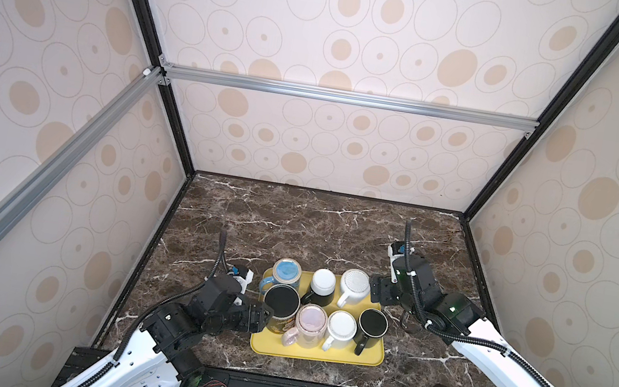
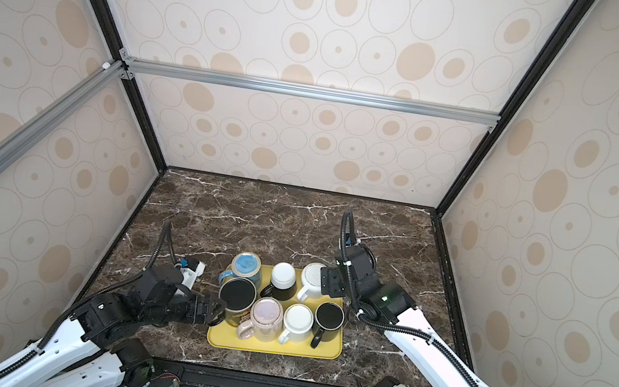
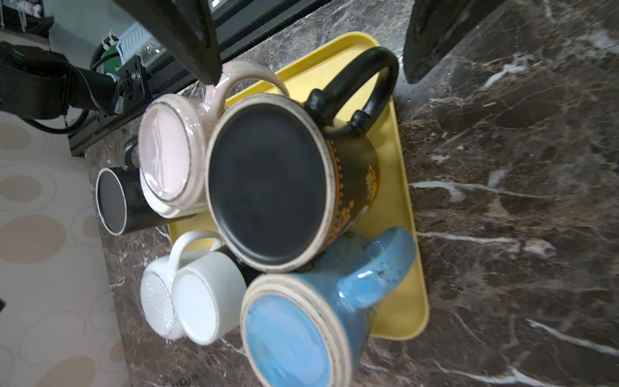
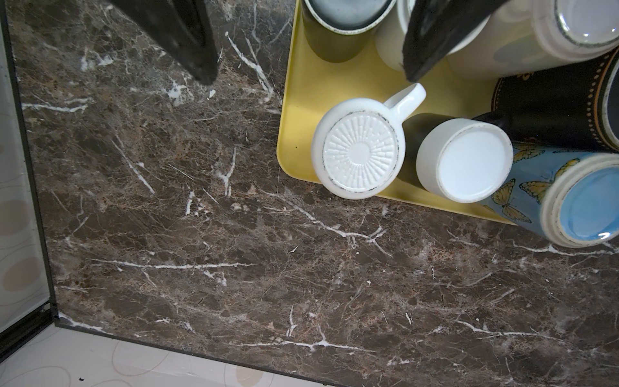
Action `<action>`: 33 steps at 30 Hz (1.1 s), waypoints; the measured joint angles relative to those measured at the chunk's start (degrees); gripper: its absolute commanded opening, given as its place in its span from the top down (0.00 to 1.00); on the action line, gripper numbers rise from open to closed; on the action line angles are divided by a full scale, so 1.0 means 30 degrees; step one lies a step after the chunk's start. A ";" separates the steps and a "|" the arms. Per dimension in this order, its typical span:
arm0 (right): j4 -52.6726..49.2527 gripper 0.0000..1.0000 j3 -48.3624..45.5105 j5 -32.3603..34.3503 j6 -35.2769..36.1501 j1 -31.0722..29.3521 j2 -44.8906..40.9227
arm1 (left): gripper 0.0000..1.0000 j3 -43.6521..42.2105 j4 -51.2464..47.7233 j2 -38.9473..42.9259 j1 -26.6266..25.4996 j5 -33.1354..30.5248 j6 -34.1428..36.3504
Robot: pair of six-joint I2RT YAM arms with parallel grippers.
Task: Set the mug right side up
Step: 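Move the left gripper toward the black skull mug while the right gripper approaches the tray, then lower the left gripper onto the upside-down black skull mug and grasp it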
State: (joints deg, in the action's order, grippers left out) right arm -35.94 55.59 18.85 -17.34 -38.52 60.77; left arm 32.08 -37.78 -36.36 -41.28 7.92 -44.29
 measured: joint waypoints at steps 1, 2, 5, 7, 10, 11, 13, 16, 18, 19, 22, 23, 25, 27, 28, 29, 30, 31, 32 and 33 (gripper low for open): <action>0.0066 0.12 0.0000 0.0000 0.0029 0.0000 0.0000 | 0.15 0.0000 0.0226 -0.0474 -0.0838 -0.0510 -0.0262; 0.0131 0.12 0.0000 0.0007 0.0080 -0.0007 0.0000 | 0.15 0.0000 0.0466 -0.0984 -0.1712 -0.1013 -0.0488; 0.0226 0.12 0.0000 0.0036 0.0226 -0.0007 -0.0007 | 0.15 0.0036 0.0860 -0.2353 -0.3636 -0.2412 -0.1027; 0.0277 0.12 0.0000 0.0102 0.0321 -0.0007 -0.0029 | 0.17 0.0036 0.1005 -0.2973 -0.4255 -0.3147 -0.1311; 0.0291 0.12 -0.0087 0.0175 0.0444 -0.0007 -0.0211 | 0.20 0.0036 0.1020 -0.3621 -0.4962 -0.3847 -0.1566; 0.0284 0.12 -0.0131 0.0182 0.0459 -0.0007 -0.0284 | 0.22 0.0036 0.1013 -0.3738 -0.5100 -0.4065 -0.1625; 0.0284 0.13 -0.0255 0.0233 0.0474 -0.0007 -0.0466 | 0.28 0.0036 0.1005 -0.3891 -0.5260 -0.4481 -0.1741; 0.0284 0.13 -0.0423 0.0313 0.0532 -0.0007 -0.0707 | 0.36 0.0051 0.0976 -0.4218 -0.5413 -0.5056 -0.1843; 0.0306 0.13 -0.0495 0.0342 0.0525 -0.0007 -0.0809 | 0.39 0.0124 0.0867 -0.4641 -0.5508 -0.5421 -0.1887; 0.0342 0.13 -0.0539 0.0379 0.0525 -0.0007 -0.0845 | 0.41 0.0168 0.0831 -0.4874 -0.5566 -0.5581 -0.1909; 0.0415 0.14 -0.0612 0.0437 0.0510 -0.0007 -0.0874 | 0.44 0.0291 0.0729 -0.5632 -0.5778 -0.5989 -0.1960; 0.0415 0.14 -0.0627 0.0459 0.0488 -0.0007 -0.0874 | 0.46 0.0335 0.0685 -0.5923 -0.5865 -0.6135 -0.1960; 0.0423 0.14 -0.0627 0.0459 0.0423 -0.0007 -0.0874 | 0.48 0.0408 0.0576 -0.6309 -0.5938 -0.6324 -0.2004; 0.0423 0.15 -0.0634 0.0466 0.0364 -0.0007 -0.0874 | 0.51 0.0495 0.0408 -0.6608 -0.5996 -0.6499 -0.2025; 0.0423 0.15 -0.0634 0.0466 0.0335 -0.0007 -0.0874 | 0.52 0.0576 0.0299 -0.6768 -0.6003 -0.6564 -0.2040; 0.0430 0.15 -0.0634 0.0466 0.0299 -0.0007 -0.0874 | 0.53 0.0663 0.0219 -0.6907 -0.6011 -0.6630 -0.2040; 0.0430 0.15 -0.0634 0.0474 0.0277 -0.0007 -0.0874 | 0.54 0.0743 0.0175 -0.7053 -0.6011 -0.6659 -0.2040; 0.0430 0.15 -0.0648 0.0474 0.0240 -0.0007 -0.0874 | 0.55 0.0823 0.0109 -0.7235 -0.6018 -0.6688 -0.2040; 0.0444 0.15 -0.0663 0.0474 0.0226 -0.0007 -0.0874 | 0.56 0.0889 0.0058 -0.7424 -0.6018 -0.6710 -0.2040; 0.0481 0.15 -0.0685 0.0474 0.0219 -0.0007 -0.0874 | 0.57 0.0933 0.0000 -0.7584 -0.6018 -0.6739 -0.2040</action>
State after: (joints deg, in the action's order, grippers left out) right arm -34.50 53.54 20.27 -16.69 -38.54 58.15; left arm 34.87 -37.78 -59.11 -59.33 -12.29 -50.41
